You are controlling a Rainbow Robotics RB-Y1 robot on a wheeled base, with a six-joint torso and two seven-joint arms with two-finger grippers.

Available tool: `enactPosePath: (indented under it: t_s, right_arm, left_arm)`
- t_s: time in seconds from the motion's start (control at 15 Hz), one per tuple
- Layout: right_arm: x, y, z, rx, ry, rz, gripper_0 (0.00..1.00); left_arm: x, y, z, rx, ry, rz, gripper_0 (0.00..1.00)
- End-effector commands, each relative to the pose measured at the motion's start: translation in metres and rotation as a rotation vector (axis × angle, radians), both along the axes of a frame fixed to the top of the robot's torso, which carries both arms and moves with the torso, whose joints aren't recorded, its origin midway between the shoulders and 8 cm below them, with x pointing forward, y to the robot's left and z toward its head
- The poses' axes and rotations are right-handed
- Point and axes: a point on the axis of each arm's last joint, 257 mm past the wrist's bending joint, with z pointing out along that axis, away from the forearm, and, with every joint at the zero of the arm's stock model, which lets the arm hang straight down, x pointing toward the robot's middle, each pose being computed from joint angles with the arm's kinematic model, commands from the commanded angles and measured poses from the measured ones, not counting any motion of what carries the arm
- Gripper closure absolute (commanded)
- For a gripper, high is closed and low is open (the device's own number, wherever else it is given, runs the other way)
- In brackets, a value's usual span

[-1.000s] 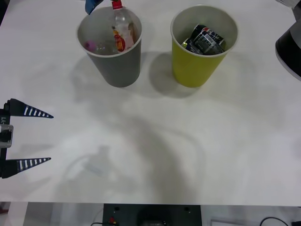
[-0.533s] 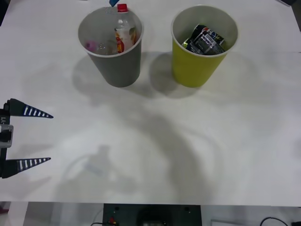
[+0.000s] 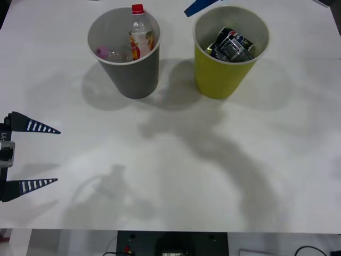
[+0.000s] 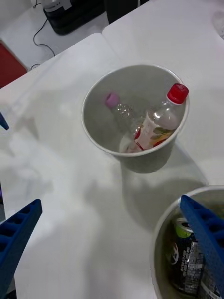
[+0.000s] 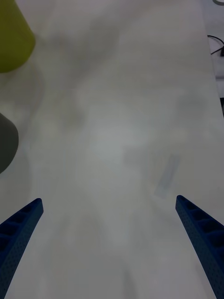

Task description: Put the can into the green bin and the plastic bottle into the gray bin

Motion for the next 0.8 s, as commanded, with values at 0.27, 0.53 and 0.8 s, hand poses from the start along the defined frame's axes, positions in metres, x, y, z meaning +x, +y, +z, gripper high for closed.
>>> enactPosePath:
  t_s: [0.27, 0.53, 0.8]
  right_arm:
    - [-0.054, -0.067, -0.038, -0.012, -0.103, 0.143, 0.0]
    - [-0.082, -0.102, -0.076, -0.046, -0.146, 0.207, 0.0]
    - [-0.105, -0.136, -0.113, -0.062, -0.205, 0.259, 0.0]
  left_arm:
    - [0.0, 0.0, 0.0, 0.0, 0.0, 0.0, 0.02]
    - [0.0, 0.0, 0.0, 0.0, 0.0, 0.0, 0.02]
    - [0.0, 0.0, 0.0, 0.0, 0.0, 0.0, 0.02]
